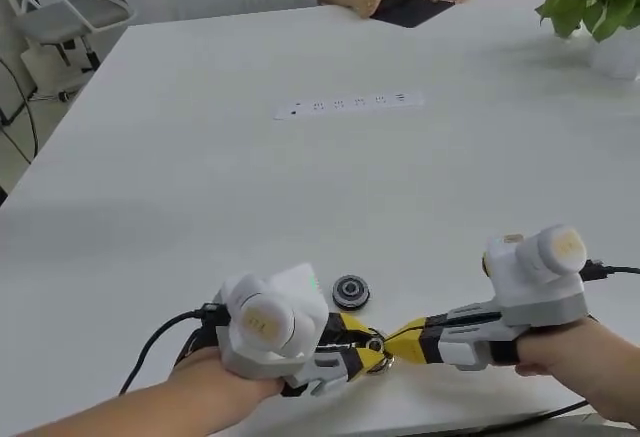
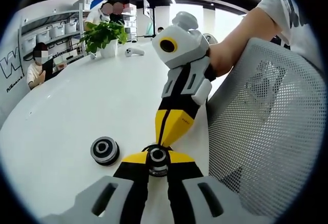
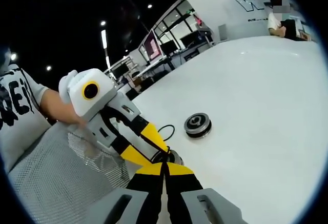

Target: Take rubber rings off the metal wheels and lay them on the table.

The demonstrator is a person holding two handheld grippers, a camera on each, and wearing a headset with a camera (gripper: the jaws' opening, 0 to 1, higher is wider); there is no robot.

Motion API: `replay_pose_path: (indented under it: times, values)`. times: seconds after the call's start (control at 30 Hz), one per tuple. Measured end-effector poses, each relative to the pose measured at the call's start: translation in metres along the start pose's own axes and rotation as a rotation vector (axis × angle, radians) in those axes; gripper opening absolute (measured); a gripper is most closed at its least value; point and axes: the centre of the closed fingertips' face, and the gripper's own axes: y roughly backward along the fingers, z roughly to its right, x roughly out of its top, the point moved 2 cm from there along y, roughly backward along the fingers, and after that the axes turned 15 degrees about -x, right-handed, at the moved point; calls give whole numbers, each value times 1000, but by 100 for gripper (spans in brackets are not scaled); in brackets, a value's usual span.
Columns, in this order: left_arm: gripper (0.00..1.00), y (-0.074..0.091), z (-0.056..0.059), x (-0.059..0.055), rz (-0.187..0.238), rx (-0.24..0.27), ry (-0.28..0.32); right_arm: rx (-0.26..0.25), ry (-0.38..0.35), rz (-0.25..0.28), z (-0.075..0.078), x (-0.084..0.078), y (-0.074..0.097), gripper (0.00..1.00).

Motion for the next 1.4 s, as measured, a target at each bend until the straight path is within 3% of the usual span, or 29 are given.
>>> replay_pose_path:
  times: [0.07,0.3,0.53,0.77,1.0,1.4]
  values:
    - [8,0,4,3,-8,-3,2,0,1,1,-1,0,0,0]
    - [13,1,2,-2,-37,-25,-4,3,5,4,-2,0,2,0]
    - [15,12,4,2,-16,-37,14,8,1,14,-3,3,3,0]
    - [21,33,4,4,22,-35,49,26,-16,26,-6,6,5,0]
    - [27,63,-2,3,70,1,96,44,-19,27,-10,8,7,0]
    - [36,104,-2,3,109,60,102,67,-3,36,-25,22,11,0]
